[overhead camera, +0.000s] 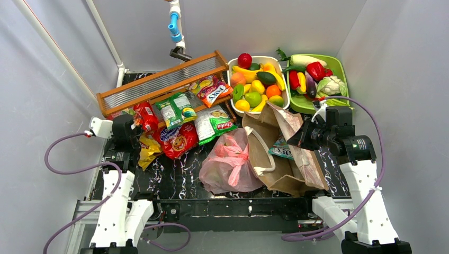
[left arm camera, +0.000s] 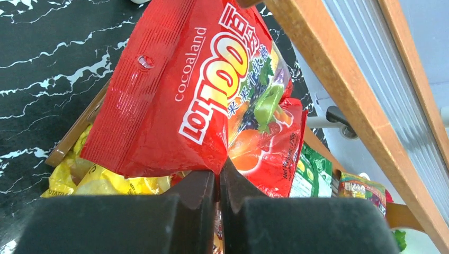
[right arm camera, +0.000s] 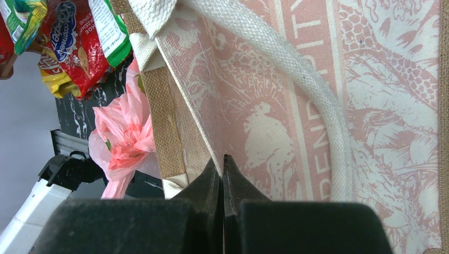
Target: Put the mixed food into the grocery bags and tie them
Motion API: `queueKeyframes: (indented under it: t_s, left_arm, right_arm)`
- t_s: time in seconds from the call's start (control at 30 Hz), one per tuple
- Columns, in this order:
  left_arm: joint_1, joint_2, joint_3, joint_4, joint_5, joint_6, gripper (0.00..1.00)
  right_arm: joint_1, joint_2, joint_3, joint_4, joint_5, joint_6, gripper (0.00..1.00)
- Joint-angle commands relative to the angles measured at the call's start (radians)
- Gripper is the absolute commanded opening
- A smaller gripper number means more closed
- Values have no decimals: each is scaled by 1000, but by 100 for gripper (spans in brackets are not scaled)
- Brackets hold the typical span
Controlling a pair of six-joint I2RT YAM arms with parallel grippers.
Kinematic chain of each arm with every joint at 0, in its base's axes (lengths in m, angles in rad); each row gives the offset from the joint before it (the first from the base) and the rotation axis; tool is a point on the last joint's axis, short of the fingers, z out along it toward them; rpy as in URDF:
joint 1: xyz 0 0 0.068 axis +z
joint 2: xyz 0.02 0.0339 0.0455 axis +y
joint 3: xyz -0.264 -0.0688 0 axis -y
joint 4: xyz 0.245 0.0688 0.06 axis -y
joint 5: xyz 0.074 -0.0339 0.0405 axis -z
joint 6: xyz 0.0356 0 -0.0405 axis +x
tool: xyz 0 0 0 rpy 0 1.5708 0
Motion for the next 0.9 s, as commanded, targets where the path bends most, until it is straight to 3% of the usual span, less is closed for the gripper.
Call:
queueKeyframes:
  t_s: [0.0, 0.23, 0.87]
  left_arm:
    - [12, -65, -14, -121, 14, 17, 0]
    - [12, -135, 29, -199, 71, 43, 0]
    - [12, -108, 163, -303, 521, 236, 0]
  right_arm:
    - [6, -18, -11, -1, -16, -11, 1]
    - [6, -11, -1, 1, -26, -11, 1]
    - [7, -1, 2, -3, -19, -13, 1]
